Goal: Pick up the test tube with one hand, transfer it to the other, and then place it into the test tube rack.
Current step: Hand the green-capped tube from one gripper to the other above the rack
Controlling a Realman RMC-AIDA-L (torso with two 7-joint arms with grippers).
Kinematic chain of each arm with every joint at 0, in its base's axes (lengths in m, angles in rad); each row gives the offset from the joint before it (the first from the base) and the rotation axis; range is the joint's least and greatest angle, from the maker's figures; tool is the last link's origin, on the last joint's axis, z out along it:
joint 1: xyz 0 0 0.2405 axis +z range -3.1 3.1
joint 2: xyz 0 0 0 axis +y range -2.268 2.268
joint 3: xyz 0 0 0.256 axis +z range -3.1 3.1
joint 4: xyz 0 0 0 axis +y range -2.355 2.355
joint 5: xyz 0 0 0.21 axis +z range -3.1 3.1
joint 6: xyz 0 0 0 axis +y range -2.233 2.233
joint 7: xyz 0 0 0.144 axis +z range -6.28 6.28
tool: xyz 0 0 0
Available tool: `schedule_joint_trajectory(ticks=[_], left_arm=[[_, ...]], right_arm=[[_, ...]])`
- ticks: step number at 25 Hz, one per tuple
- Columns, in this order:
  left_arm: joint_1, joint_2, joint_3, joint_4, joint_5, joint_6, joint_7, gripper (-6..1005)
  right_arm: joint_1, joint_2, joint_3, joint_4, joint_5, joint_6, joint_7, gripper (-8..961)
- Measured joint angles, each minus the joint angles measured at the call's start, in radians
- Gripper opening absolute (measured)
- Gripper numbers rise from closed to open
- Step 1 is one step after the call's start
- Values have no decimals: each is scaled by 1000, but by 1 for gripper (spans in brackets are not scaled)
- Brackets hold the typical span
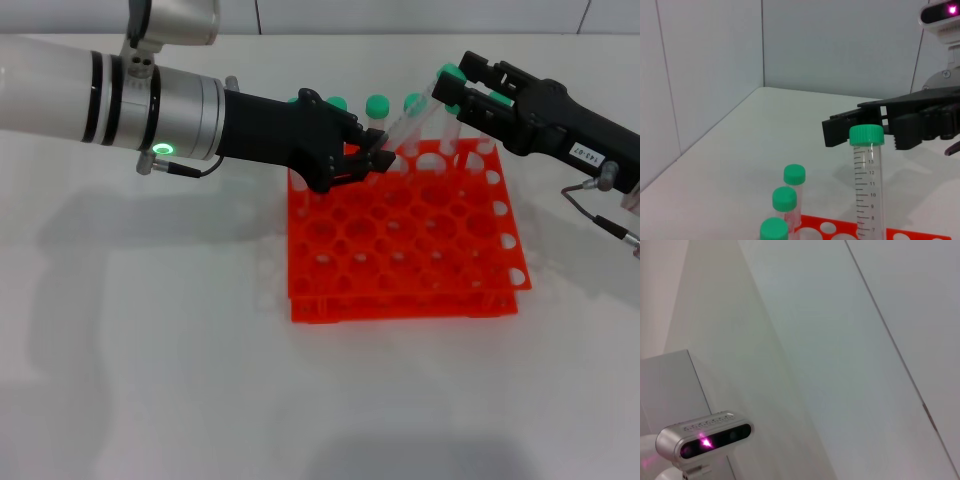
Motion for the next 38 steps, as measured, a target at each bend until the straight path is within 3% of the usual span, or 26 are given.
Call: schedule_joint_trajectory(ticks=[7,12,18,24,31,35,38], left_arm=[[-1,0,0,0,0,4,0,296],[-1,0,0,0,1,4,-1,299],[-3,-2,10,0,1,3,-3,304],[-6,-5,25,7,3,-4,-48,308],[37,-19,31,94,6,6,-116,313],[40,-11,50,118,16,24,-167,498],[55,-12,52,200,59,55,-240,641]], right_arm=[[4,0,-6,0,-1,6,0,628],[8,0,-27,0,1,9,3,387],[7,0,-27,0,3,10,2,263],[4,0,-17,0,5,11,0,264],[5,0,-16,-1,6,15,0,266],[4,0,-16,-2,7,16,0,266],[0,0,-16,-6,7,17,-1,267]])
